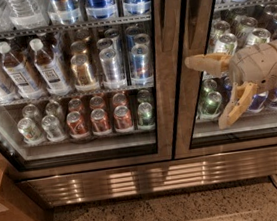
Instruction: Open left fridge door
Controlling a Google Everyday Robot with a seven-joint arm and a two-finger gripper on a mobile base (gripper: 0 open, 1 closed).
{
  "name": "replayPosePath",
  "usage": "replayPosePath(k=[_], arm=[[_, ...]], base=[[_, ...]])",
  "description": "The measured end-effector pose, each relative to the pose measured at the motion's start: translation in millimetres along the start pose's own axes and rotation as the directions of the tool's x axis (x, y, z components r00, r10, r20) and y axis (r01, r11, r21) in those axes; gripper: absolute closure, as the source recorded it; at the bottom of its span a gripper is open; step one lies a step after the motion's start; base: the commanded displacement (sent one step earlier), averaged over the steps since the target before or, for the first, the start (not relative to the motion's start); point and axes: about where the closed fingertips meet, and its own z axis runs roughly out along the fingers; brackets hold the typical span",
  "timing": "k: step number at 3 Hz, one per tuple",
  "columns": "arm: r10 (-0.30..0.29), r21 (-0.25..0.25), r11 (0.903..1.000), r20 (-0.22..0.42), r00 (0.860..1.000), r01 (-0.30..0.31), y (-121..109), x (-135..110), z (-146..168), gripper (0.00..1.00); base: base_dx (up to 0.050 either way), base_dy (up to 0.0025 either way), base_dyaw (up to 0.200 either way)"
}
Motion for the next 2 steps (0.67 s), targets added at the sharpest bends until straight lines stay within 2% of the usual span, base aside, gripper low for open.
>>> replayPosePath(k=[2], arm=[[-0.088,0.041,0.9953,0.023,0.996,0.087,17,-51,-17,0.0]], base=[[0.0,0.0,0.0]])
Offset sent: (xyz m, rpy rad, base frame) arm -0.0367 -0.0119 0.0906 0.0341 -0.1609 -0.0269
